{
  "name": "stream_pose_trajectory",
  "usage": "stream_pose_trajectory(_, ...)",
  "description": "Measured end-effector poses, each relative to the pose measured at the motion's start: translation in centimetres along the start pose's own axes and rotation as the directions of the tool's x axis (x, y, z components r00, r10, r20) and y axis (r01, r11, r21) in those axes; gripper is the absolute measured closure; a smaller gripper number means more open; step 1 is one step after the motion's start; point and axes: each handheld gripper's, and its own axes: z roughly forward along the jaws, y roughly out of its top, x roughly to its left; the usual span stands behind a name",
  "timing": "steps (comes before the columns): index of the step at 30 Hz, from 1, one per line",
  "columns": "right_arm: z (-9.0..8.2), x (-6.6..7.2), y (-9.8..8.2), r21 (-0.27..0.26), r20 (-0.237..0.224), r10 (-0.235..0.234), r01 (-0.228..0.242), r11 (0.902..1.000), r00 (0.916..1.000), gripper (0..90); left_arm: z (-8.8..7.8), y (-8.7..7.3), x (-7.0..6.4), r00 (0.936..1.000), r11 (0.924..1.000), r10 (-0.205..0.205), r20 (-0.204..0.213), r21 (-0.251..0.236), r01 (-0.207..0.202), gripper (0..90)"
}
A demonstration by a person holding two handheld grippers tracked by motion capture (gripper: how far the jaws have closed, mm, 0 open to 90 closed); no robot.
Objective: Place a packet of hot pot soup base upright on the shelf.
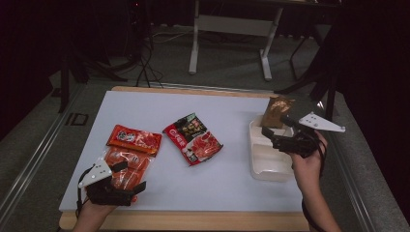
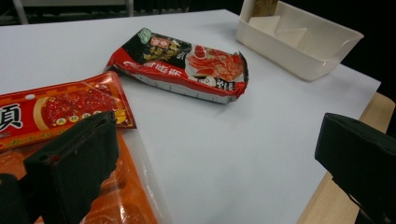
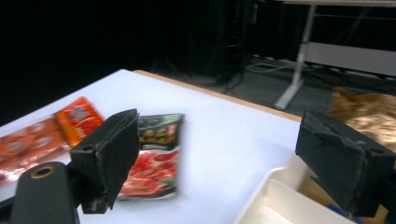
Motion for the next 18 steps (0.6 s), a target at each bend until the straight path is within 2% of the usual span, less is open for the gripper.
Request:
stream_pose_trajectory(3,-0.6,1.3,-0.4,-0.022,-0.034,-0.009,0.008,0.9997,0.9994,13.5,0.4,0.4,0.1,1.0000,1.0000,-0.006,0.006,0.004,0.006,1.9)
stream_pose_trajectory(4,-0.7,1.8,-0.6,-0.022,-0.043,-0.015,0.014,0.9997,0.9990,13.5,0.5,0.5,0.2,1.0000,1.0000,-0.003,0.001,0.001,0.003,5.8)
stream_pose_trajectory(6,-0.8,2.5,-0.9,-0.012,-0.048,-0.034,0.033,0.9994,0.9983,13.5,0.7,0.8,0.4,1.0000,1.0000,0.006,-0.006,0.003,-0.006,6.1)
stream_pose_trajectory(9,-1.1,3.2,-1.8,-0.008,-0.073,-0.032,0.031,0.9995,0.9968,13.6,1.2,1.3,0.5,0.9999,0.9999,0.013,-0.010,0.007,-0.013,10.4)
stream_pose_trajectory(13,-1.4,3.8,-2.4,0.003,-0.083,-0.048,0.048,0.9988,0.9954,13.6,1.8,1.7,0.8,0.9998,0.9992,0.021,-0.004,0.035,-0.020,15.1)
stream_pose_trajectory(14,-1.5,4.0,-2.7,0.006,-0.088,-0.051,0.052,0.9986,0.9948,13.6,2.5,2.1,1.2,0.9999,0.9985,0.012,0.006,0.054,-0.012,15.4)
stream_pose_trajectory(16,-1.5,4.0,-2.9,0.004,-0.097,-0.046,0.046,0.9989,0.9942,13.6,3.1,2.5,1.4,0.9995,0.9976,0.020,-0.024,0.066,-0.019,19.0)
stream_pose_trajectory(18,-1.7,4.0,-3.0,-0.003,-0.097,-0.043,0.043,0.9991,0.9944,13.7,4.0,3.0,1.5,0.9961,0.9956,0.012,-0.087,0.094,-0.004,19.7)
